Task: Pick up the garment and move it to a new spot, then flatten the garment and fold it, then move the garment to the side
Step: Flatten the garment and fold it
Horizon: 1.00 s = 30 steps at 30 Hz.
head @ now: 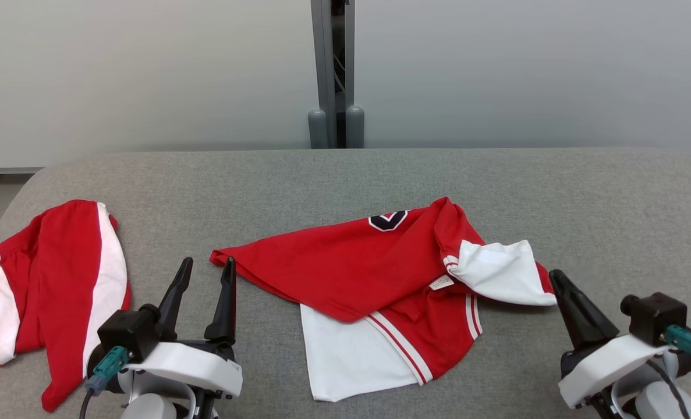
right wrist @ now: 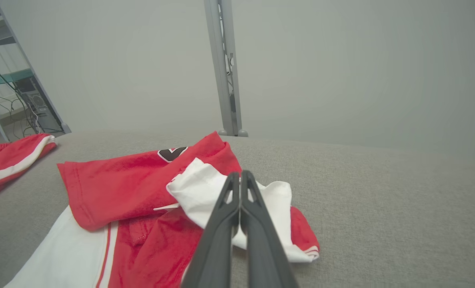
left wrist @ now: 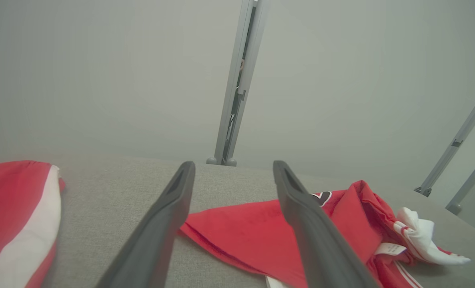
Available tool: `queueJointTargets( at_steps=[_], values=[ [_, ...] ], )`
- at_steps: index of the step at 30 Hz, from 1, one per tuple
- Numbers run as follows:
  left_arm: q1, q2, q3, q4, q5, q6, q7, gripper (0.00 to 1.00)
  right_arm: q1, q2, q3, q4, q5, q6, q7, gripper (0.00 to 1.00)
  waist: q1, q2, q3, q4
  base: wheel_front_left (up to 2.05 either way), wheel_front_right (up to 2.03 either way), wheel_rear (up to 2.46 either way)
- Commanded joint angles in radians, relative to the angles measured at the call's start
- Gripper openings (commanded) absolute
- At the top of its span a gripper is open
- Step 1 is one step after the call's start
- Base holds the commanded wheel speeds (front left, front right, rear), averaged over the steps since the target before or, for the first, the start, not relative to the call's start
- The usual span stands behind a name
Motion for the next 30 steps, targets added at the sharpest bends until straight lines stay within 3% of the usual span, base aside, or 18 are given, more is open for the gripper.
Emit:
queueJointTargets(
  at_steps=[1, 2, 3, 10, 14, 22, 30],
  values=[
    [0.012, 0.004, 0.004, 0.001, -0.001, 0.000, -0.003, 1.00, 0.022, 0.011, -0.016, -0.007, -0.017, 0.000, -0.002, 0.00, 0.0000, 0.0000, -0.003, 0.002, 0.00, 0.00, 0.00],
    [0.015, 0.004, 0.005, 0.002, 0.001, -0.001, -0.003, 1.00, 0.028, 0.017, -0.025, -0.011, -0.031, 0.000, -0.002, 0.30, 0.0000, 0.0000, -0.004, 0.003, 0.00, 0.00, 0.00],
    [0.016, 0.004, 0.005, 0.004, 0.003, -0.002, -0.003, 1.00, 0.035, 0.023, -0.029, -0.015, -0.043, 0.000, -0.002, 1.00, 0.0000, 0.0000, -0.005, 0.004, 0.00, 0.00, 0.00],
    [0.017, 0.004, 0.001, 0.008, 0.004, -0.003, -0.003, 1.00, 0.050, 0.053, -0.056, -0.028, -0.115, 0.000, -0.002, 1.00, 0.0000, 0.0000, -0.007, 0.013, 0.00, 0.00, 0.00],
    [0.012, 0.004, -0.001, 0.006, 0.004, -0.004, -0.003, 1.00, 0.024, 0.050, -0.016, 0.000, -0.204, 0.000, -0.002, 1.00, 0.0000, 0.0000, 0.001, 0.020, 0.00, 0.00, 0.00],
    [-0.011, 0.004, -0.020, 0.006, 0.002, -0.009, -0.003, 1.00, -0.068, 0.074, 0.014, 0.136, -0.316, 0.000, -0.002, 1.00, 0.0000, 0.0000, 0.036, 0.055, 0.00, 0.00, 0.00],
    [-0.037, 0.004, -0.025, 0.011, 0.007, -0.014, -0.003, 1.00, -0.180, 0.111, -0.033, 0.292, -0.398, 0.000, -0.002, 1.00, 0.0000, 0.0000, 0.086, 0.111, 0.00, 0.00, 0.00]
  ],
)
